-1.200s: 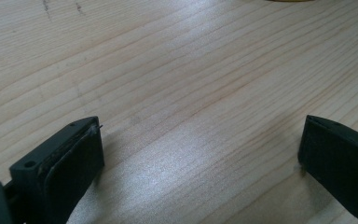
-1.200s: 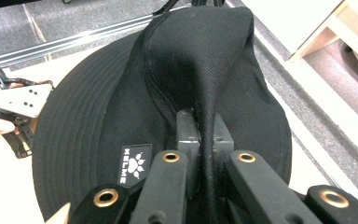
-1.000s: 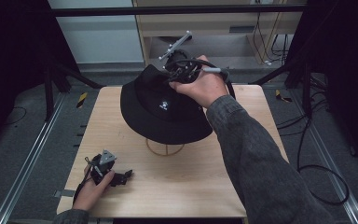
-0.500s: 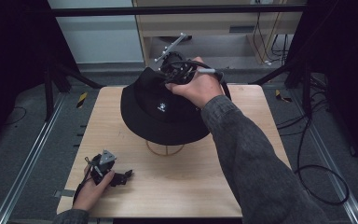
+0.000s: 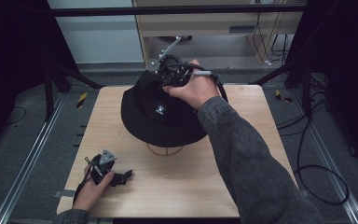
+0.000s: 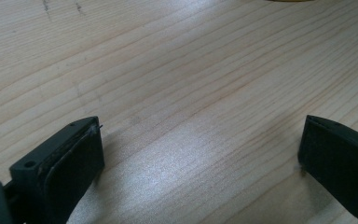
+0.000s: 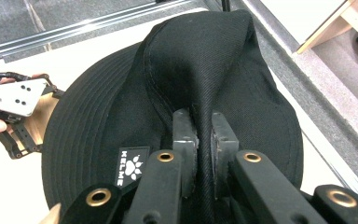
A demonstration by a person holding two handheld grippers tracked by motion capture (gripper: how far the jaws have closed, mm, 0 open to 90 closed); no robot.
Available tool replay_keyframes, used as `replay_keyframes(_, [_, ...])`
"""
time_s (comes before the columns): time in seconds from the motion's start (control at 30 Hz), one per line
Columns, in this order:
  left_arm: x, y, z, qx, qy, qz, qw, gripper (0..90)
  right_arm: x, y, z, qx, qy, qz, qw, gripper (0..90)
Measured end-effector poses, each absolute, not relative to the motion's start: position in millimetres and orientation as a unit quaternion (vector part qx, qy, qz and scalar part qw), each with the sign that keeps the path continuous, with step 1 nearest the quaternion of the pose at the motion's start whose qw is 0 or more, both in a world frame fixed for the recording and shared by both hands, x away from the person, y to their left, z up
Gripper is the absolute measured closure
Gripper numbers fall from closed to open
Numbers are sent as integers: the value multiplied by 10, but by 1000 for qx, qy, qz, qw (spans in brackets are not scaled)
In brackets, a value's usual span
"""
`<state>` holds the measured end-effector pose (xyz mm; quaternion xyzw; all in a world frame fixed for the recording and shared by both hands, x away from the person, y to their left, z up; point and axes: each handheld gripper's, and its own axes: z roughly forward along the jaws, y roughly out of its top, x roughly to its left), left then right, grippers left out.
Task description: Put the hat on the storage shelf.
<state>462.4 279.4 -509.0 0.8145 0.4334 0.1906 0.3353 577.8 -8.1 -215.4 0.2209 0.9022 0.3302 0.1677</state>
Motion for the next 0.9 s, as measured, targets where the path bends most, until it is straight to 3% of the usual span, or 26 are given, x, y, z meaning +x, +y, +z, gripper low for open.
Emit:
replay_keyframes(0.3, [4624,2794,-5090,814,433,191,335,0,5783,-50,-2187,226,901,331,166,789])
replay_keyframes(0.9, [4624,2794,-5089,815,433,190,335,0,5690,-175,-2150,243,890,346,169,489])
